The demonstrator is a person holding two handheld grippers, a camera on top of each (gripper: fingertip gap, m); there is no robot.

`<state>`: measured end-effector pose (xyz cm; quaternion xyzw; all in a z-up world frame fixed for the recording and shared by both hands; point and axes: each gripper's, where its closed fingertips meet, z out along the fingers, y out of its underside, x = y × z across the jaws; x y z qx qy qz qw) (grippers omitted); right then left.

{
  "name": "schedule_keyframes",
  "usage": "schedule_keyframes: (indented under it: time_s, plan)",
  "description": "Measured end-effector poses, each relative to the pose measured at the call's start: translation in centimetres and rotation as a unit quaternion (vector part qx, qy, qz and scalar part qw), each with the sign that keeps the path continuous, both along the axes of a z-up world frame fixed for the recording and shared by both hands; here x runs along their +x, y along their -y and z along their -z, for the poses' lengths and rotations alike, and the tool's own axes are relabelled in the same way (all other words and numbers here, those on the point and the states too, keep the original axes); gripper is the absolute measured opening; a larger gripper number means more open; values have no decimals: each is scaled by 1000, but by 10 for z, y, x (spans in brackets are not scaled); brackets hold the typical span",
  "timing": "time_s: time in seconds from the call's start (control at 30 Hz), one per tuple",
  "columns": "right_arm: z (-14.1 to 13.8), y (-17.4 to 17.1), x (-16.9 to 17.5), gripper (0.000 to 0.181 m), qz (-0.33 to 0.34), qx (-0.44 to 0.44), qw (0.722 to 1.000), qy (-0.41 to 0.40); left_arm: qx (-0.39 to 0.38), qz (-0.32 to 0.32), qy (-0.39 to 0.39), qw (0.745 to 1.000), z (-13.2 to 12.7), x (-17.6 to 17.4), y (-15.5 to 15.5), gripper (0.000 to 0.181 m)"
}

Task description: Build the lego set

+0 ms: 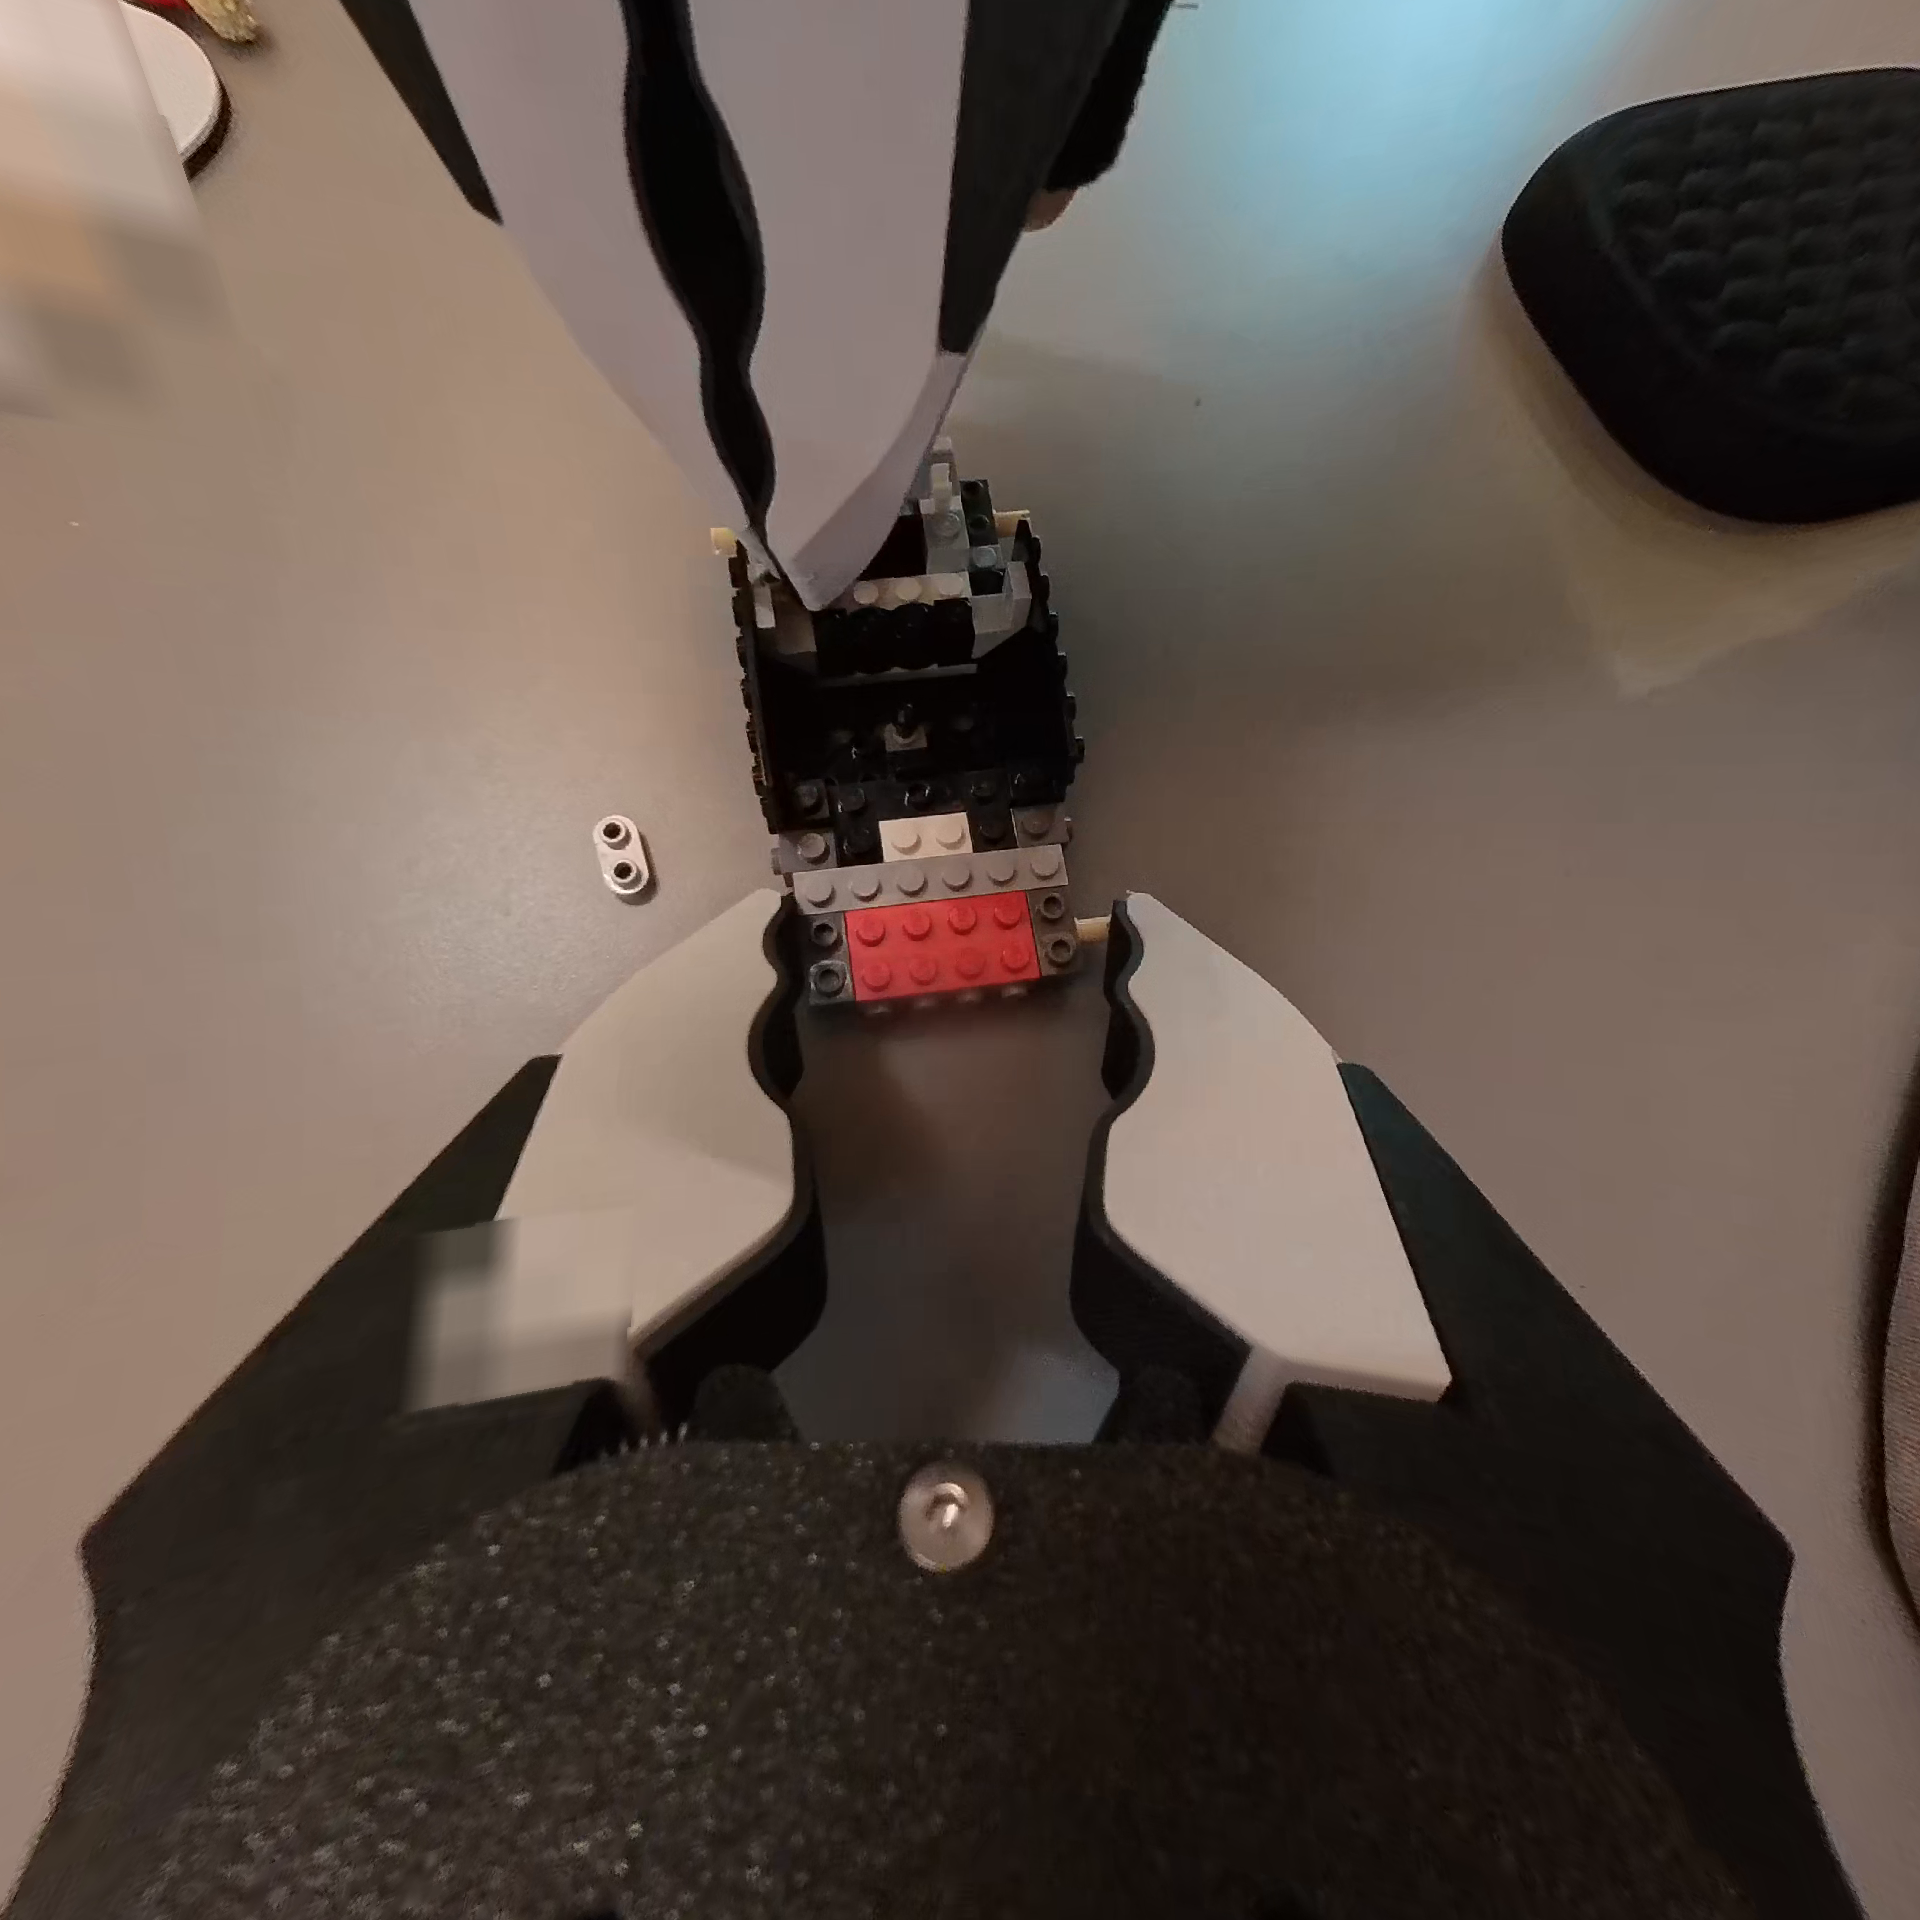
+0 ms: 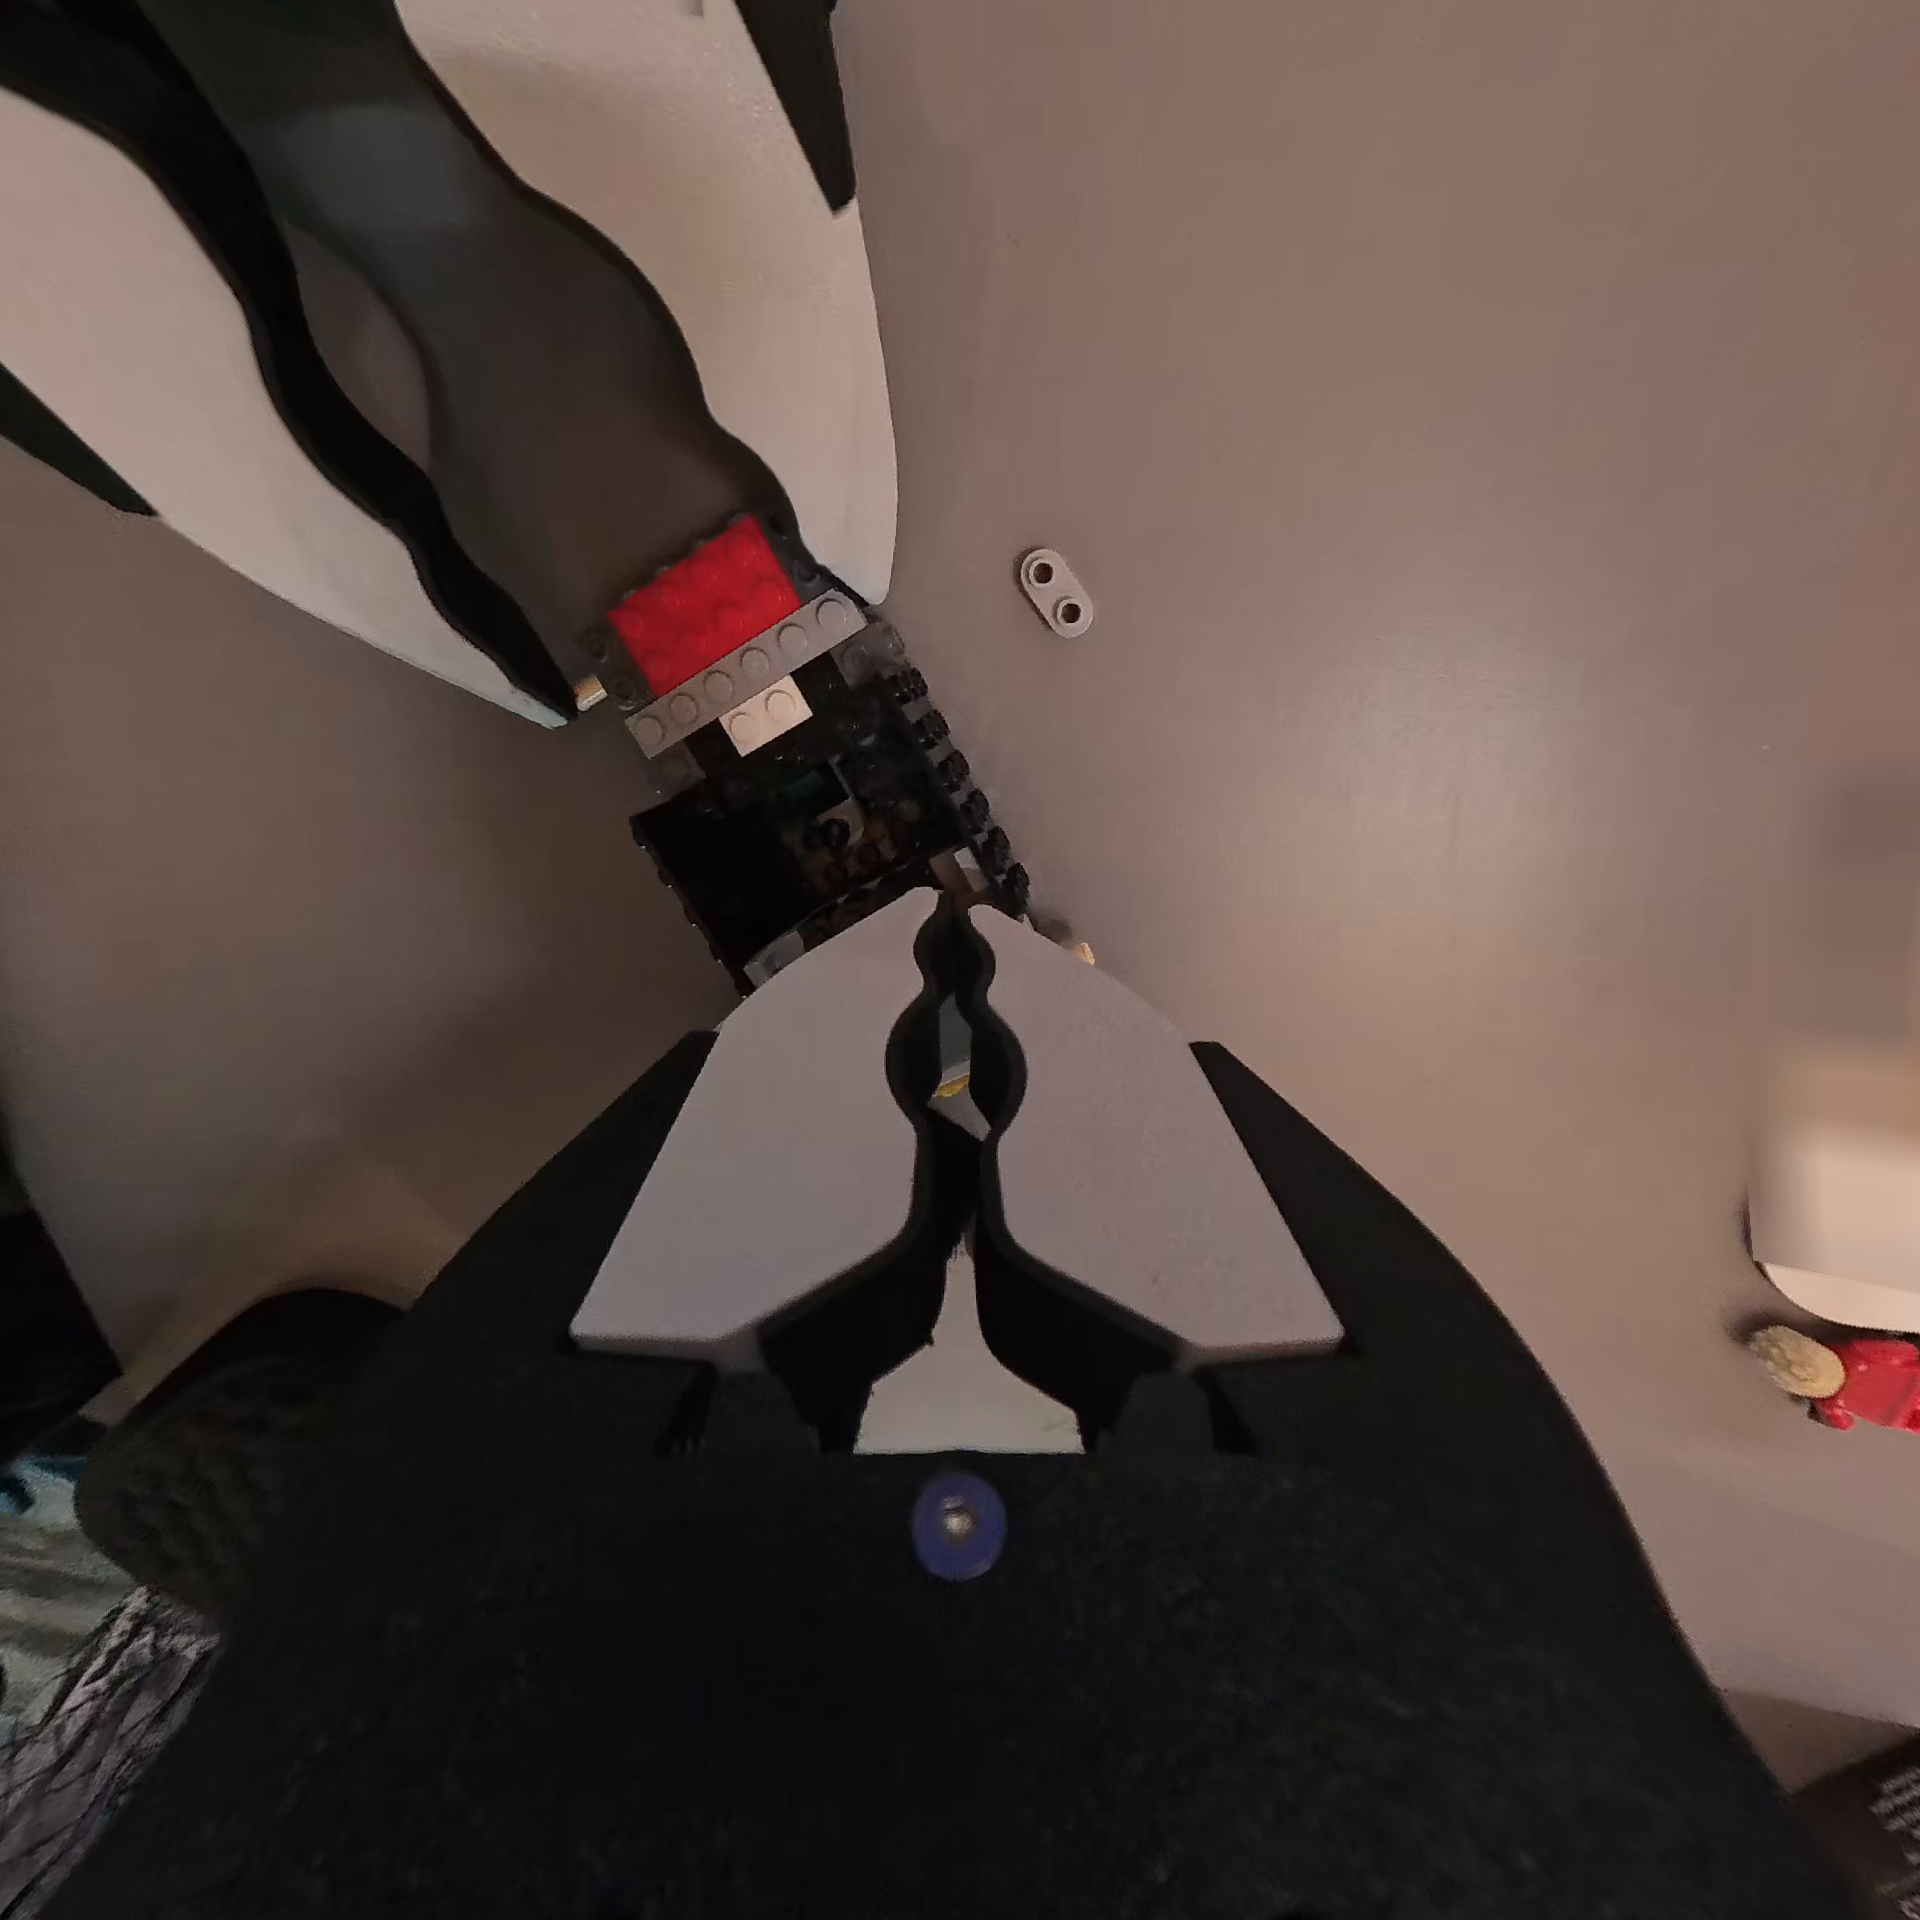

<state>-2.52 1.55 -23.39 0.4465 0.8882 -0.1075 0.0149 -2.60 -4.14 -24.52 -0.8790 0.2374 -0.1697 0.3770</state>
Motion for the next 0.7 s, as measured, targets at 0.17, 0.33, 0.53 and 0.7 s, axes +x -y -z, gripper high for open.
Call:
schedule_keyframes:
  time_s: [0.17, 0.33, 0.53, 0.7]
  plan:
    - [-2, 1, 0, 0, 16, -15, 999, -46, -1, -2, 1, 1000, 0, 0, 0, 56]
    - [-12, 1, 3, 2, 53, -55, 994, -72, -1, -2, 3, 1000, 0, 0, 0, 56]
    - [-9, 1, 4, 6, 49, -37, 993, -96, -1, -3, 3, 1000, 0, 0, 0, 55]
    - [-2, 1, 5, 6, 27, -7, 994, -101, -1, -2, 3, 1000, 0, 0, 0, 55]
